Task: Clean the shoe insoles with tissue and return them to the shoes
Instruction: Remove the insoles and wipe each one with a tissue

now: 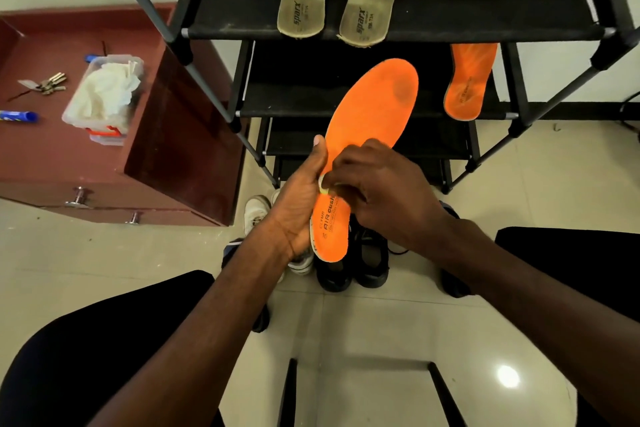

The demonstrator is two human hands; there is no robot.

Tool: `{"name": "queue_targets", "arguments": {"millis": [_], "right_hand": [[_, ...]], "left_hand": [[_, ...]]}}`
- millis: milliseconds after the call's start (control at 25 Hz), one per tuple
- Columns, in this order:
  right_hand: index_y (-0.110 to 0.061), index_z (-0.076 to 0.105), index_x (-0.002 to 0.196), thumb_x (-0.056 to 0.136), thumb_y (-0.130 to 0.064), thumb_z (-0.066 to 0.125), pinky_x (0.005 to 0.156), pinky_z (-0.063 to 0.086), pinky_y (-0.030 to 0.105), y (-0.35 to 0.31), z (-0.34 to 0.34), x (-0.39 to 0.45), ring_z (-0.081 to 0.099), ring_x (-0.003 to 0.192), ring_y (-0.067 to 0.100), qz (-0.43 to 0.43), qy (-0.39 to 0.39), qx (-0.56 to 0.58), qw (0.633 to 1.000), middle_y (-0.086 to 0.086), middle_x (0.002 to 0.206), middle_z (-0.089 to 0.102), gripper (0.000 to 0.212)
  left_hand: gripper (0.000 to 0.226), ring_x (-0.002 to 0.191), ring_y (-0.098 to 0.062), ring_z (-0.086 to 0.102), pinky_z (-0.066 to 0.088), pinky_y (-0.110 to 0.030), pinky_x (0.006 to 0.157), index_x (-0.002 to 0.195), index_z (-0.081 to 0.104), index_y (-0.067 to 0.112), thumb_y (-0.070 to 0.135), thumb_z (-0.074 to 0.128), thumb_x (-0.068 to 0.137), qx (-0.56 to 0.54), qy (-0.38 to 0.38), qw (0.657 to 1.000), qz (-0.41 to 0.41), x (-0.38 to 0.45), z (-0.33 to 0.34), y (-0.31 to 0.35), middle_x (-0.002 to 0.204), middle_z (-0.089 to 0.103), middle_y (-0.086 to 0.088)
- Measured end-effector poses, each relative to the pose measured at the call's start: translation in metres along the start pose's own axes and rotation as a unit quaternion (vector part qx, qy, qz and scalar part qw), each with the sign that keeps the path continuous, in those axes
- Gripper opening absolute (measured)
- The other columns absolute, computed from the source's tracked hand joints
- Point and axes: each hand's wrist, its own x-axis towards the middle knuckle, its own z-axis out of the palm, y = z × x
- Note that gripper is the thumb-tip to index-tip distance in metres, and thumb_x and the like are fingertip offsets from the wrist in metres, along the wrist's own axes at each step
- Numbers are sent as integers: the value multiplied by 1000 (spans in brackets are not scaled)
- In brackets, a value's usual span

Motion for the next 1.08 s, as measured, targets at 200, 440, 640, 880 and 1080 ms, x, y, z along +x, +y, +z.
{"name": "queue_targets", "arguments": {"millis": [200,440,640,880,1080], "right_hand": [[-21,79,104,92,-21,71,72,49,32,33,-25,15,60,95,21,126,150,-57,979,-6,104,70,14],[-18,79,106,93,-17,73,72,37,3,32,-26,1,65,86,7,260,176,3,949,-3,104,74,14],[-22,79,105,91,-18,72,71,59,40,1,-11,-16,68,84,13,159,52,44,985,-8,97,70,17],[-25,80,91,87,-17,80,71,49,10,30,-82,-5,68,80,-4,276,167,168,931,-20,86,73,9],[-22,82,92,88,-16,80,82,59,31,35,-123,-18,72,87,4,291,237,241,895,-13,86,77,8]], "left_hand": [[68,104,-44,49,50,-42,76,133,69,16,67,34,105,78,-50,996,4,-1,2,-10,119,65,-26],[71,87,-30,71,57,-41,80,139,63,13,66,30,106,70,-17,997,-3,-2,7,-7,119,71,-23],[68,107,-27,73,60,-40,90,138,64,10,63,36,105,22,19,999,-35,6,28,-7,125,72,-16],[33,98,-30,75,62,-42,85,130,65,3,23,58,105,164,27,986,12,2,57,-11,116,75,-21],[27,114,-39,70,56,-53,102,127,68,5,9,61,102,213,-14,976,33,-25,74,-26,120,74,-21]]}}
